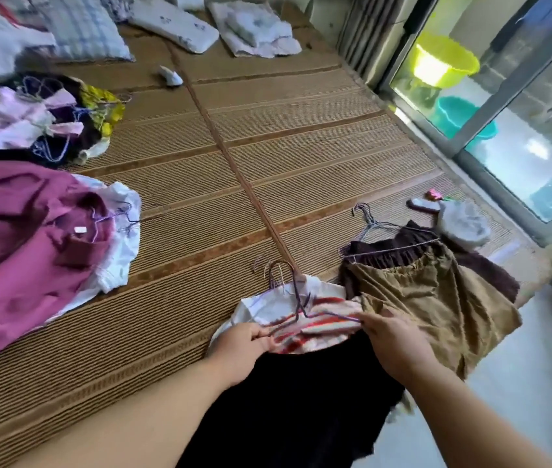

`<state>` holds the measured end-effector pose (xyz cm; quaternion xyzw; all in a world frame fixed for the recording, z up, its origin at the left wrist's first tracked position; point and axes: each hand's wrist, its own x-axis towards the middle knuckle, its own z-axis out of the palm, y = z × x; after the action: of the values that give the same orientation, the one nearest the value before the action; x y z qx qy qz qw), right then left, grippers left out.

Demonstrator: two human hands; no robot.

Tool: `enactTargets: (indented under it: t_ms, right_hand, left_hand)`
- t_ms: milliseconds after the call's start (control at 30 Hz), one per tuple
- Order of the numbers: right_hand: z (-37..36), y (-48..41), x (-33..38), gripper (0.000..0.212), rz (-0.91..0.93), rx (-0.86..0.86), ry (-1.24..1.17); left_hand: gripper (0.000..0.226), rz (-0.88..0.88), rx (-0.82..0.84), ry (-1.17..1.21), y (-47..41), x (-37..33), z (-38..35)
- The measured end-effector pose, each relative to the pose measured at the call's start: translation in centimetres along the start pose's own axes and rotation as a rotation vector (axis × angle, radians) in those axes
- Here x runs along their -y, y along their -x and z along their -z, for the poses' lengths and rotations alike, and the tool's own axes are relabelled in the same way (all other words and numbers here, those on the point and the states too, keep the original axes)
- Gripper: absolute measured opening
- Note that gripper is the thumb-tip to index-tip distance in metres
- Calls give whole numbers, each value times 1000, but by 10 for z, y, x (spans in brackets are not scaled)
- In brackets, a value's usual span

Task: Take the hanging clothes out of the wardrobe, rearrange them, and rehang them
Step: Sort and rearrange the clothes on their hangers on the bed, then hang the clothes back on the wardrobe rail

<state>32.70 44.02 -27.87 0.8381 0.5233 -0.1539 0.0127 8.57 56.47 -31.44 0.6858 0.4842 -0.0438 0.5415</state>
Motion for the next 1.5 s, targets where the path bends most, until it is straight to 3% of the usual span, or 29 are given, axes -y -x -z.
enactTargets:
  t_ms: [233, 333, 467, 600, 667, 767, 867, 967, 1033, 1133, 1300, 1400, 1500]
  right_hand:
    - [-77, -130, -51, 21, 93, 188, -22]
    - [-111, -163, -64, 23, 127, 278, 23]
    - [-147, -188, -66, 24, 139, 259, -17]
    - [-172, -205, -59, 49, 137, 236, -98]
    - [-180, -214, -57, 66, 147, 246, -75]
    - [-185, -226, -55, 75, 116, 249, 57]
    - [-187, -232, -52, 74, 127, 285, 60]
    - [-187, -234, -48, 61, 133, 325, 75]
    - [-185, -232, -48, 48, 146, 326, 57]
    - [-178, -223, -48, 36, 190, 268, -39]
    - [-148, -188, -44, 30, 163, 172, -295]
    - [-128, -164, -40, 31, 160, 168, -348]
    - [-106, -144, -30, 38, 173, 194, -358]
  left_hand:
    - [7, 264, -161, -28, -114, 18, -38]
    - [9, 300, -184, -69, -149, 31, -49]
    - [14, 273, -234, -238, -178, 44, -58]
    - [10, 309, -302, -231, -192, 53, -65]
    - [27, 330, -343, -202, -194, 54, -73]
    - [28, 206, -426, -212, -191, 46, -87]
    - [31, 31, -313, -186, -186, 34, -104]
    - [50, 75, -155, -132, -186, 23, -118]
    - [60, 208, -81, -10, -189, 13, -125]
    - [55, 354, -79, 215, -193, -1, -129]
    - [40, 399, -215, 401, -183, -19, -128]
    - [21, 366, -313, 908, -166, -31, -131]
    - [21, 391, -317, 1386, -148, -48, -127]
